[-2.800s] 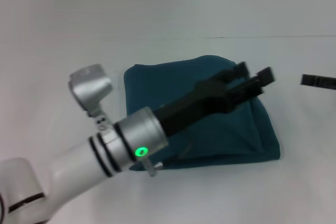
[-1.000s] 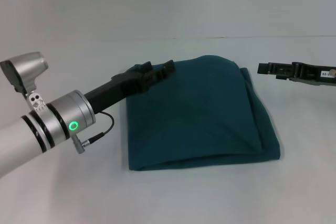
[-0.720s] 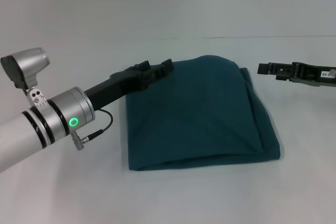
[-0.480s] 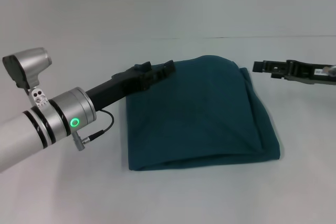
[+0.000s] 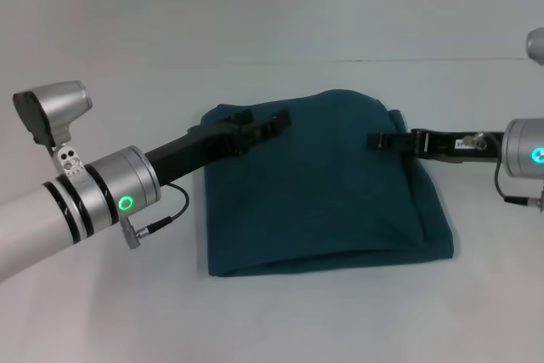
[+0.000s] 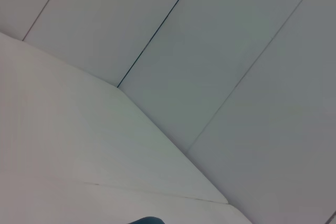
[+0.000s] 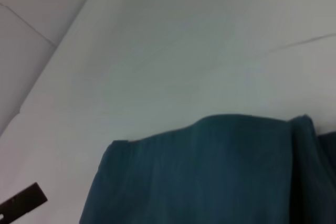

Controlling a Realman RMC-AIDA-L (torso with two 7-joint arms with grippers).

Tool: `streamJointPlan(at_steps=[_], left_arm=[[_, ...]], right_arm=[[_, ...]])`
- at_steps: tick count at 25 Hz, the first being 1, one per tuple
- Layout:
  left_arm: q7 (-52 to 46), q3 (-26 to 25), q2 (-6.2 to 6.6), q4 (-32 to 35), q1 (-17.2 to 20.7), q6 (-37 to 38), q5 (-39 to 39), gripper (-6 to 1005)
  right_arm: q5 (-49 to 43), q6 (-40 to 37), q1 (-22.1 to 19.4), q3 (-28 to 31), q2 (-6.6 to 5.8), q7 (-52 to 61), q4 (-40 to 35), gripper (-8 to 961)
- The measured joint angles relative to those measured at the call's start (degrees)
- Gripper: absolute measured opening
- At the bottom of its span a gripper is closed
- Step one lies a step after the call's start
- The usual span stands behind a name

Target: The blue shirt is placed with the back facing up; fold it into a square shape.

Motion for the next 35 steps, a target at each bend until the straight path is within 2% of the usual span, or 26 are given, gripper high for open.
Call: streamJointPlan(at_steps=[15, 28, 33, 35], left_arm=[[0.0, 0.1, 0.09, 0.0, 0.3, 0.1, 0.0, 887], [0.0, 0.1, 0.08, 0.1, 0.8, 0.1, -0.1, 887], [0.0, 0.1, 0.08, 0.1, 1.1, 0.1, -0.1, 887], [0.0, 0.1, 0.08, 0.1, 1.1, 0.1, -0.1, 887]], right_arm=[[0.0, 1.6, -0.4, -1.3, 1.37, 0.0, 0.7, 850], [-0.1, 4.4, -0.1, -2.9, 2.40, 0.0, 0.8, 517], [0.1, 4.6, -0.3, -2.7, 2.52, -0.4, 0.8, 263], [0.3, 4.7, -0.4, -2.5, 2.52, -0.6, 0.8, 189]])
